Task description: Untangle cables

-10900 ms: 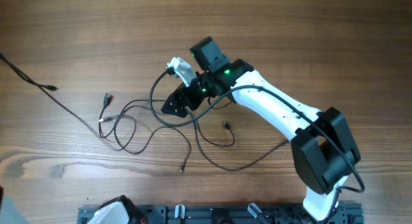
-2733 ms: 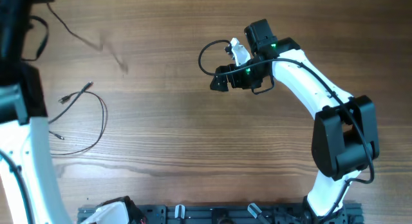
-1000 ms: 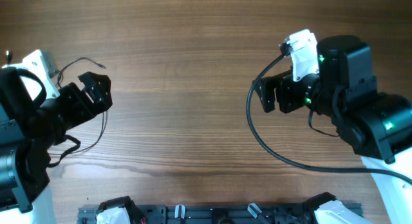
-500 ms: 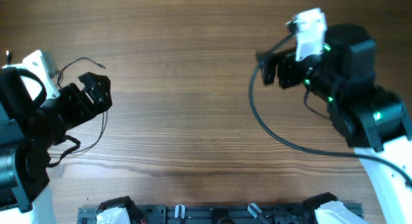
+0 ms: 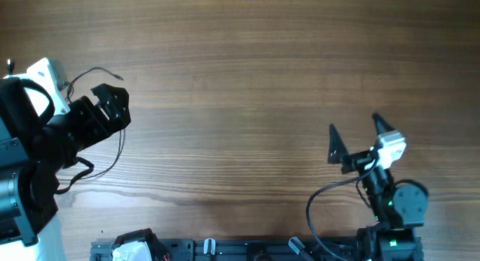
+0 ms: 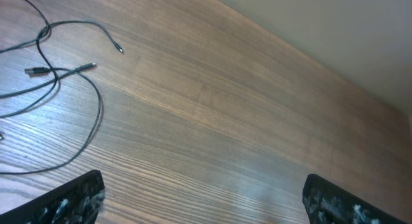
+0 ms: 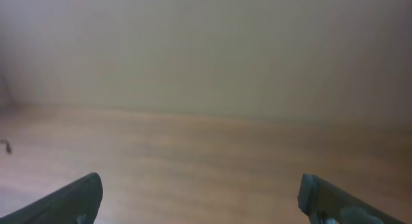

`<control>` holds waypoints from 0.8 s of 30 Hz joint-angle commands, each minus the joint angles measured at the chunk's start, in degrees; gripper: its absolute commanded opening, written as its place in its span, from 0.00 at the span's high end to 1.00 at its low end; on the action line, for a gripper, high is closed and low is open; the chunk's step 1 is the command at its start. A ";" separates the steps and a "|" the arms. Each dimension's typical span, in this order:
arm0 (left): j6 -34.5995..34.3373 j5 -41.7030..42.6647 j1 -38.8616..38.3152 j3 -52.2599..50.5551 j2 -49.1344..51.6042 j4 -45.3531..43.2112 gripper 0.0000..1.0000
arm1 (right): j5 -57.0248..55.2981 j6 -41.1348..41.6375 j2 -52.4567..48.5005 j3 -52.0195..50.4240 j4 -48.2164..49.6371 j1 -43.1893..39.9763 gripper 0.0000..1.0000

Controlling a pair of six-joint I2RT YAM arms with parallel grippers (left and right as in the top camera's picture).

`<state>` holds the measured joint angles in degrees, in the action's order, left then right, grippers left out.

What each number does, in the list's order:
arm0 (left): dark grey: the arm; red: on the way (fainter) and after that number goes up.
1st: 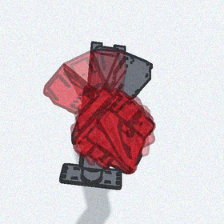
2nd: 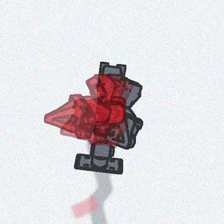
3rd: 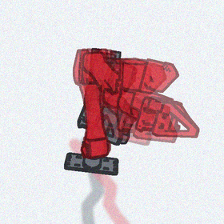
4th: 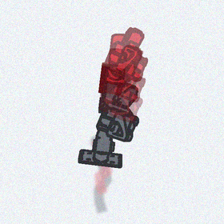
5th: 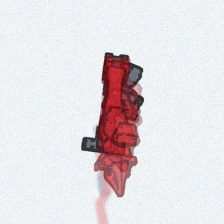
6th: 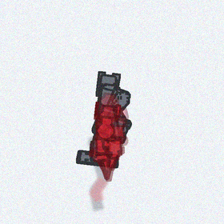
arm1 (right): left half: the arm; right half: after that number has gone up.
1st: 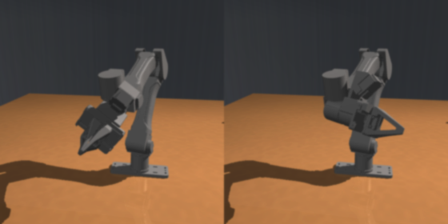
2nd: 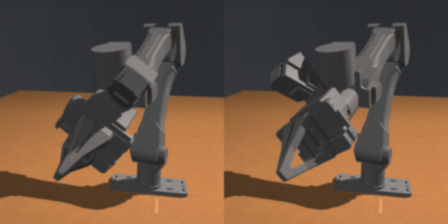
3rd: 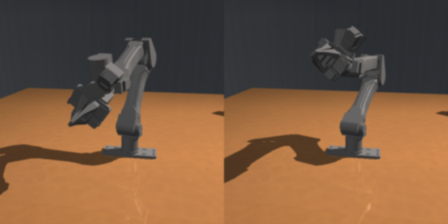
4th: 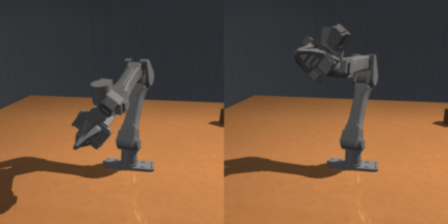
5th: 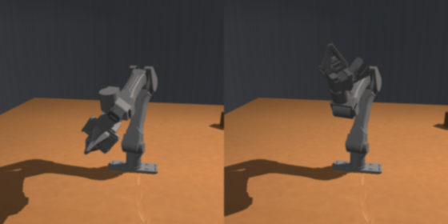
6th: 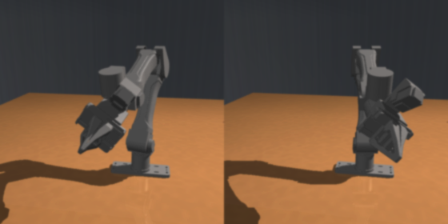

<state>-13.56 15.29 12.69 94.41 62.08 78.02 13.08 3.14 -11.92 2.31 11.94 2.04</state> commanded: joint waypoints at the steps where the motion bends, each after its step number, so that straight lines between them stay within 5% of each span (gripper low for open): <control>1: 1.18 -0.35 -0.33 0.11 -0.04 -0.15 0.00 | 0.44 0.02 5.27 -2.01 -2.93 -0.28 0.00; 5: 1.18 -0.35 -0.33 0.11 -0.04 -0.15 0.00 | -2.25 -0.07 8.79 -1.99 -11.32 -0.28 0.00; 24: 1.18 -0.35 -0.31 0.11 -0.04 -0.15 0.00 | -2.78 -0.09 11.13 -2.01 -11.19 -0.26 0.00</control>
<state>-13.56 15.27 12.69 94.41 62.08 78.02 11.46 3.11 -1.21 0.36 0.64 2.02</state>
